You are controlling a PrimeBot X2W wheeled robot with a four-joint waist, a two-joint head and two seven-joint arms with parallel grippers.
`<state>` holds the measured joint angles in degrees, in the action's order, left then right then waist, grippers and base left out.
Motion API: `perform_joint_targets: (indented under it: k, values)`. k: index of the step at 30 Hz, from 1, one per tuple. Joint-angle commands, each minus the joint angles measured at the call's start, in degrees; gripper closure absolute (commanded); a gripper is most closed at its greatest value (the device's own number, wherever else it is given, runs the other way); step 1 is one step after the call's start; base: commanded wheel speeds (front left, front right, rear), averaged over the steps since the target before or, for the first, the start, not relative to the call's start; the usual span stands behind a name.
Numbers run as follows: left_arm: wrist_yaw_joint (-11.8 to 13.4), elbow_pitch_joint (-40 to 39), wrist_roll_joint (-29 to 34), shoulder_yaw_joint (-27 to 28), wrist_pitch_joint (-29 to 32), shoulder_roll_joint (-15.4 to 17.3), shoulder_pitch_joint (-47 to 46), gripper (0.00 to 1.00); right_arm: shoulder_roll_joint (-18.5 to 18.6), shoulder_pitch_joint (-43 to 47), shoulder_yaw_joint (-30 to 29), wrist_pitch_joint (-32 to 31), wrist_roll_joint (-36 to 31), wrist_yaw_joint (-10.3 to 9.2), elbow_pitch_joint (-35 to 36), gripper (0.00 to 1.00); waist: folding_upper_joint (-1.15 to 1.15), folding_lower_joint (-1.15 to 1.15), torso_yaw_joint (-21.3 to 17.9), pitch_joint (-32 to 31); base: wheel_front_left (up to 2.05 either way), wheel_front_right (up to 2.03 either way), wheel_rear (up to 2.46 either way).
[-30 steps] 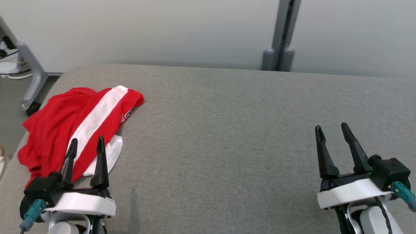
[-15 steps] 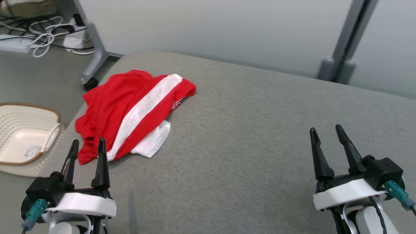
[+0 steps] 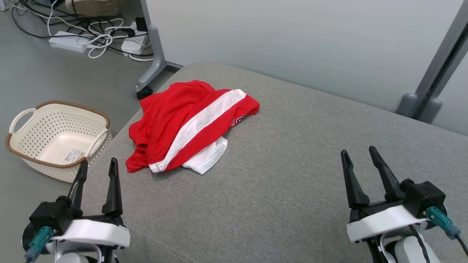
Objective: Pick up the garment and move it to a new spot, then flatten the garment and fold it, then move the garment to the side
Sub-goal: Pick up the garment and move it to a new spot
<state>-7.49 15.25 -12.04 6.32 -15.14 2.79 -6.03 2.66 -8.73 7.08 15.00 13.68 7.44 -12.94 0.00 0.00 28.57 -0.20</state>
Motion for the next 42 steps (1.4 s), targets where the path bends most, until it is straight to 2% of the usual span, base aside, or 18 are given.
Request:
perform_joint_targets:
  k: [1, 10, 13, 18, 22, 24, 32, 35, 42]
  values:
    - [0.0, -0.3, 0.6, 0.2, 0.0, 0.2, 0.6, 0.0, 0.4, 0.5, 0.0, 0.3, 0.3, 0.09, 0.0, 0.0, 0.0, 0.0, 0.1, -0.2, 0.0, 0.0, 0.0]
    - [0.0, 1.8, -1.2, -1.2, 0.0, 1.2, -1.3, 0.0, 0.4, -0.1, 0.7, 0.3, 0.5, 0.09, -0.1, 0.0, 0.0, 0.0, -0.7, 0.5, 0.0, 0.0, 0.0]
    - [0.0, 5.2, -4.5, -4.4, 1.2, 2.2, -3.9, 0.0, 0.4, -0.8, 0.8, 0.3, 0.1, 0.09, 0.4, 0.0, 0.0, 0.0, -1.1, 1.3, 0.0, 0.0, 0.0]
    - [0.0, 8.1, -9.3, -8.3, 7.6, 8.1, -11.6, 0.0, 0.4, -1.5, 1.1, 0.3, -0.2, 0.09, 1.8, 0.0, 0.0, 0.0, -1.8, 3.1, 0.0, 0.0, 0.0]
    - [0.0, 10.7, -14.1, -9.4, 14.9, 13.0, -18.5, 0.0, 0.4, -2.8, 2.0, 0.3, 0.3, 0.09, 1.9, 0.0, 0.0, 0.0, -3.8, 4.4, 0.0, 0.0, 0.0]
    - [0.0, 11.3, -15.7, -10.1, 16.9, 13.9, -19.7, 0.0, 0.4, -3.2, 2.1, 0.3, 0.2, 0.09, 1.9, 0.0, 0.0, 0.0, -4.4, 4.7, 0.0, 0.0, 0.0]
    - [0.0, 17.9, -24.9, -14.6, 30.3, 21.7, -29.8, 0.0, 0.4, -5.7, 2.6, 0.3, -0.2, 0.08, 2.4, 0.0, 0.0, 0.0, -9.5, 7.9, 0.0, 0.0, 0.0]
    - [0.0, 21.2, -26.7, -15.8, 33.1, 24.1, -33.0, 0.0, 0.4, -7.1, 3.8, 0.3, 0.6, 0.06, 2.9, 0.0, 0.0, 0.0, -12.0, 9.5, 0.0, 0.0, 0.0]
    - [0.0, 29.4, -30.9, -18.5, 35.7, 27.6, -37.8, 0.0, 0.4, -10.0, 5.0, 0.3, 0.4, 0.06, 5.1, 0.0, 0.0, 0.0, -16.9, 13.5, 0.0, 0.0, 0.0]
